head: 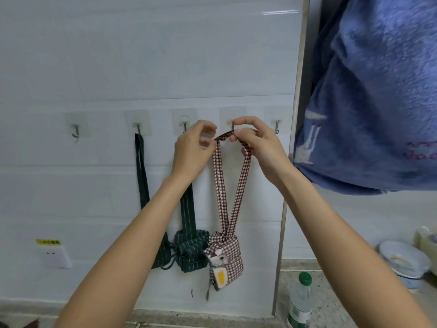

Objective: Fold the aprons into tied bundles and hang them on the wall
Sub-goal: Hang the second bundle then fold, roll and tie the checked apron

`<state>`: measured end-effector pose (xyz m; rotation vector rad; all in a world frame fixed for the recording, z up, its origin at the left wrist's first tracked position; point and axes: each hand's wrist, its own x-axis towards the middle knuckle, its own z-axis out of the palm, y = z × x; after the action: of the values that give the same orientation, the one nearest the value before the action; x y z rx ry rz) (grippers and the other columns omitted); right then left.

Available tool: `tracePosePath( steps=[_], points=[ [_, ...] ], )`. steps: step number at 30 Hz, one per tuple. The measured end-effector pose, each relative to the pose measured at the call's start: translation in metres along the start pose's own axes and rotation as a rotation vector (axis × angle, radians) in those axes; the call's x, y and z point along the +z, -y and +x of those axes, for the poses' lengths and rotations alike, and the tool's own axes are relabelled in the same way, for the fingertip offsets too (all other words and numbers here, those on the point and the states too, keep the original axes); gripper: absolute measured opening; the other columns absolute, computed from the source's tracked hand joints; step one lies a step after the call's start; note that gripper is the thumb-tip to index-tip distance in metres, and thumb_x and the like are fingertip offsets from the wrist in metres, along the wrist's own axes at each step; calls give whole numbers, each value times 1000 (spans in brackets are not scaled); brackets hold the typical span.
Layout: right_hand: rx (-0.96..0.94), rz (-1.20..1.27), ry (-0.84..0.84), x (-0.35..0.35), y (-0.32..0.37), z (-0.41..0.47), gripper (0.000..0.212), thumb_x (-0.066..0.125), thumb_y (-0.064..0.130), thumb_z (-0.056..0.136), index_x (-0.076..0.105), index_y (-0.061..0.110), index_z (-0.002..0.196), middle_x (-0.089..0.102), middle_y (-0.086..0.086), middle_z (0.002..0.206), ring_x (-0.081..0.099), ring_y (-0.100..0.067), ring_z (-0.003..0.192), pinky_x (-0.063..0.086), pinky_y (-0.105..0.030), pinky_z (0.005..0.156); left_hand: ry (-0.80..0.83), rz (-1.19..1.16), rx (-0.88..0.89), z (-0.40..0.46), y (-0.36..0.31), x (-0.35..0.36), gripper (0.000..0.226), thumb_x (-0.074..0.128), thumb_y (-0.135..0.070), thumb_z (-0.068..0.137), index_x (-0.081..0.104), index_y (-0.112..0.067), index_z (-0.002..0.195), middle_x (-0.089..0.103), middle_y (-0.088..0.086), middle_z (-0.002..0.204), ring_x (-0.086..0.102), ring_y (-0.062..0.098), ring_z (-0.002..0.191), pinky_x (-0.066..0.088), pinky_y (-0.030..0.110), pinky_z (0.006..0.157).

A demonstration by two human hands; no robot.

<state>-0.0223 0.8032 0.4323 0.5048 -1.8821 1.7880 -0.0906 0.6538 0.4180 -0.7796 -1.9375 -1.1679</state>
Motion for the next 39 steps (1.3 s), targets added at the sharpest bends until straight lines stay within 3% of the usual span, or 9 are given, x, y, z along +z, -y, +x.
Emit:
tracePosePath(
  steps=[3,7,11,15,18,21,23,28,39],
  points=[
    [21,-17,-30,-4,-1,9,14,55,9,91,62,15,101,66,2,71,56,1,63,37,-19,65,75,-205,-151,4,0,-6,22,60,-2,84,63,-16,101,69,-1,92,64,0,84,49,12,75],
    [16,-36,-101,-11,-2,16,13,52,7,91,63,15,91,55,1,66,46,-9,57,38,-18,56,269,-639,-449,9,-4,-10,24,53,-1,91,56,-16,109,69,4,84,66,13,71,53,24,76],
    [11,-52,-155,-18,-2,21,11,54,9,92,62,16,88,57,1,69,53,-11,60,44,-22,66,300,-955,-469,13,-8,-9,23,55,-8,91,55,-19,111,61,3,85,53,10,63,49,26,72],
    [-33,-104,-164,-19,-5,24,8,59,10,90,65,16,88,62,2,72,58,-9,61,46,-18,66,106,-430,-211,11,-13,3,18,71,-15,81,61,-24,92,63,-6,81,58,5,69,49,22,71],
    [-77,-216,-221,-16,-13,26,7,63,13,87,68,17,85,66,3,69,61,-7,60,47,-18,63,-78,41,-95,13,-14,9,4,66,-33,83,64,-29,82,63,-13,73,59,3,69,46,25,66],
    [-122,-466,-304,-15,-26,28,6,65,24,83,69,20,81,68,4,65,64,-7,62,53,-30,69,-182,417,57,13,-11,15,10,62,-38,84,65,-28,85,60,-9,91,57,12,87,37,26,59],
    [-142,-625,-359,-14,-33,25,13,63,34,82,67,23,78,68,5,64,64,-10,65,53,-35,70,-236,459,137,13,-9,20,10,65,-34,81,66,-24,83,56,-2,99,53,18,93,36,26,61],
    [-209,-847,-411,-4,-46,12,24,56,44,88,61,22,79,64,6,67,60,-16,67,46,-32,60,-161,362,122,2,-1,28,11,63,-33,82,63,-23,83,61,-7,81,57,15,78,44,29,60],
    [-102,-712,-243,-16,-108,-59,15,55,27,89,68,23,94,69,10,87,62,-7,78,52,-34,74,145,61,-136,-78,18,32,33,60,-38,88,59,-21,116,66,-10,103,61,1,85,50,22,81]
  ],
)
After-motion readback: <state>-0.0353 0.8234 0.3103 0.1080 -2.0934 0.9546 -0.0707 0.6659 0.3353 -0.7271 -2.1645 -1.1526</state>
